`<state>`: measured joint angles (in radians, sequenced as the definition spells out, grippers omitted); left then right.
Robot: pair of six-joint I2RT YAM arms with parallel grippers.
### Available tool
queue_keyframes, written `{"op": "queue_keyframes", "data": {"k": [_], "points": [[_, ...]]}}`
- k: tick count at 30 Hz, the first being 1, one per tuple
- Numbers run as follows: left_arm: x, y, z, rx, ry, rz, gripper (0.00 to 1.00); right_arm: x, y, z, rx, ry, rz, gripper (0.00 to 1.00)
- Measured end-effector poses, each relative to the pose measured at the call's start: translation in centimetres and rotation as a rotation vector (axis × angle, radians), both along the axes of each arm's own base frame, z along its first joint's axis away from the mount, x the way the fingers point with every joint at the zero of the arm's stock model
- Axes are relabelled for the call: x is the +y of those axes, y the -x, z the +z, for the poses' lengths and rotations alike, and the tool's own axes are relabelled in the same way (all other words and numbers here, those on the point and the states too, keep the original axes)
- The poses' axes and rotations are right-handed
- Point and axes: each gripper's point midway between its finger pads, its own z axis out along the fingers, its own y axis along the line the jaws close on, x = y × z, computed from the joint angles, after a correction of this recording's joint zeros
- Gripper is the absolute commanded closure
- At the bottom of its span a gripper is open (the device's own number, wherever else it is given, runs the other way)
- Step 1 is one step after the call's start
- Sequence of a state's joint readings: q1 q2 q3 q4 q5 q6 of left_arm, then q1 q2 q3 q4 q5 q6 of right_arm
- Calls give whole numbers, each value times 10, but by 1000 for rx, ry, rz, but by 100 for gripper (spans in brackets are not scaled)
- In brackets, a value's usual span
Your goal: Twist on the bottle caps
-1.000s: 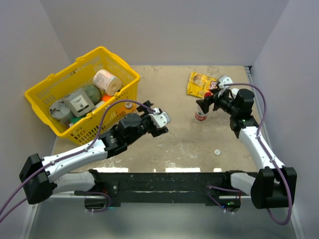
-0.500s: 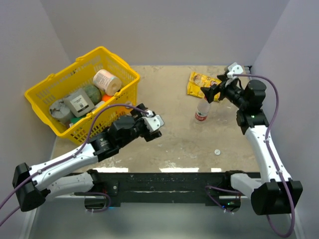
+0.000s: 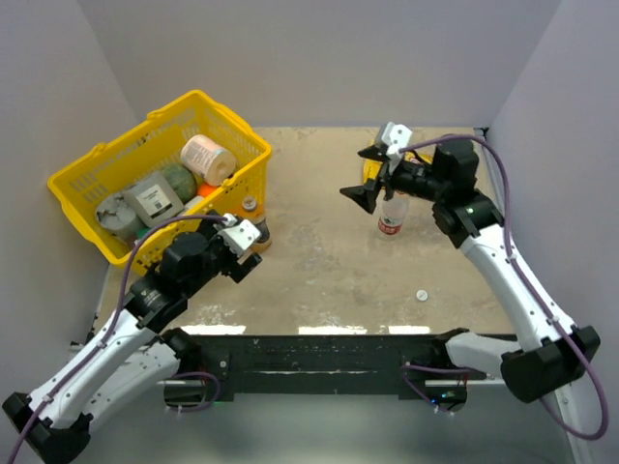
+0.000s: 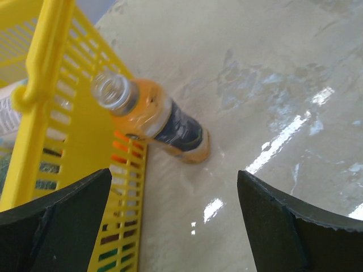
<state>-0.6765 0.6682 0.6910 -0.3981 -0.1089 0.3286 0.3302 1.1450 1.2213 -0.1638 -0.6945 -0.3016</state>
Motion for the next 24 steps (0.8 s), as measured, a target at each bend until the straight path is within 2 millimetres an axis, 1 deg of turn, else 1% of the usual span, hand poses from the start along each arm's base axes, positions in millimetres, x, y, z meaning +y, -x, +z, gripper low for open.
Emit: {"op": "queue_keyframes", "data": {"k": [2, 6, 9, 10, 12, 15, 16, 18, 20, 24], "points": [[16, 0, 1, -2, -2, 50, 2, 20, 1, -11, 40, 25, 52, 5], [36, 8, 11, -42, 12, 105, 1, 77, 6, -31, 117, 65, 159, 8], [57, 12, 19, -77, 21, 177, 0, 120, 7, -41, 199, 50, 209, 9], [64, 12, 20, -81, 19, 202, 0, 133, 6, -44, 226, 43, 216, 9], [74, 12, 19, -77, 13, 238, 1, 156, -3, -51, 262, 31, 201, 8], [83, 10, 19, -78, 2, 269, 0, 187, -14, -65, 306, 22, 181, 4], [87, 9, 20, -86, -4, 285, 0, 196, -18, -70, 320, 21, 174, 1], [96, 6, 25, -107, -8, 323, 0, 212, -21, -80, 352, 19, 167, 1], [107, 5, 31, -137, -9, 368, 0, 227, -20, -92, 379, 25, 174, 1], [121, 5, 42, -170, 7, 428, 0, 242, -17, -113, 416, 47, 146, 1]]}}
